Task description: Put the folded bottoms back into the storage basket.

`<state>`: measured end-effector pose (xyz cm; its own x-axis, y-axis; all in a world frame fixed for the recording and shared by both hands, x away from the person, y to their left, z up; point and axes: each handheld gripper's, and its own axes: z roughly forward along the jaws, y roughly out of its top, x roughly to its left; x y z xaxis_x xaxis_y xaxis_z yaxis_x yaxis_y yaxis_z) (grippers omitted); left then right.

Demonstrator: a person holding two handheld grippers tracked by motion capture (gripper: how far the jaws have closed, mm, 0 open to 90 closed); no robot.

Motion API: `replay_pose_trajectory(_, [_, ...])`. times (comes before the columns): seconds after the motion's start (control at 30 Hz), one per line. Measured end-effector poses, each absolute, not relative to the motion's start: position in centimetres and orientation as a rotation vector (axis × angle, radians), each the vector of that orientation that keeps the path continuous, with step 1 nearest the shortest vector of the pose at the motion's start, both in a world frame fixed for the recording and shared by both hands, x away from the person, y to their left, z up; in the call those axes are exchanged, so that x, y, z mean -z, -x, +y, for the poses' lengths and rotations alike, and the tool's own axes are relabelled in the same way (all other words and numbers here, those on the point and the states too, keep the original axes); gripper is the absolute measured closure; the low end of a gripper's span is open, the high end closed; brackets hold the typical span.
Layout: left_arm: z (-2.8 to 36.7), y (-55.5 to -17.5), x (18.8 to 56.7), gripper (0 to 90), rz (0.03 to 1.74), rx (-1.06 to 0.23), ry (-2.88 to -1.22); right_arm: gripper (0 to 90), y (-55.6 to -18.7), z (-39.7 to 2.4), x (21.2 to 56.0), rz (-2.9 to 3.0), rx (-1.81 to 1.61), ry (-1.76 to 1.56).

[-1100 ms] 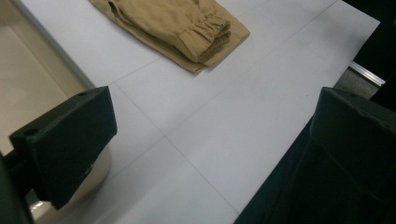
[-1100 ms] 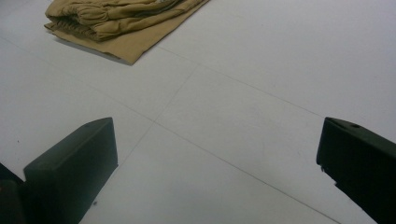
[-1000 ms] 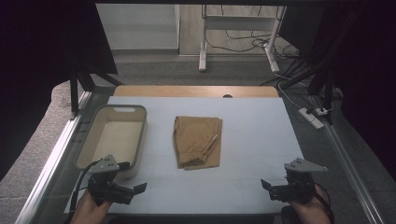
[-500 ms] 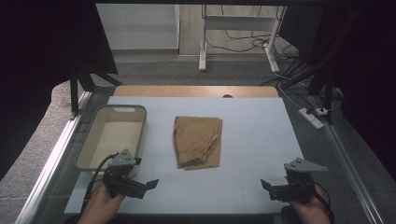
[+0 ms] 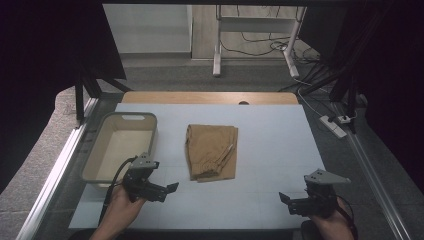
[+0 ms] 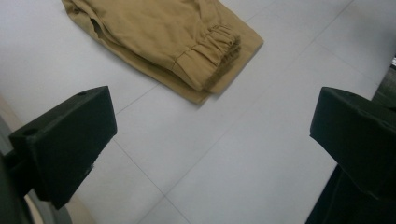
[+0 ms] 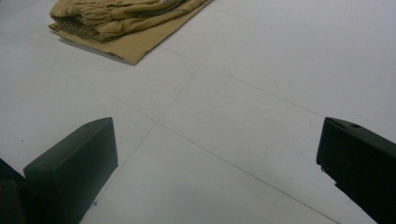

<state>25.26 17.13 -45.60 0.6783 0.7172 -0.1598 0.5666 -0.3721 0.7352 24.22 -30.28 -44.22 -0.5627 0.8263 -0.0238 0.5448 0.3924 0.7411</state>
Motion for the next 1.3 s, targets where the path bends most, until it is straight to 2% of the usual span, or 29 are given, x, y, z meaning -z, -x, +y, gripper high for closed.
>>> replay_pose_trajectory(0.73, [14.6,-28.8,47.4,0.0,0.979,-0.253,-2.114,0.0,-24.2,-30.3,44.2,2.272,-0.999,-1.181])
replay_pose_trajectory(1.1, [13.7,-30.8,48.2,0.0,0.968,-0.19,-2.127,0.0,-24.3,-30.3,44.2,2.275,-1.001,-1.177])
replay_pose_trajectory(1.3, [13.2,-32.6,49.1,0.0,1.02,-0.136,-2.143,0.0,-24.2,-30.3,44.2,2.277,-1.002,-1.174])
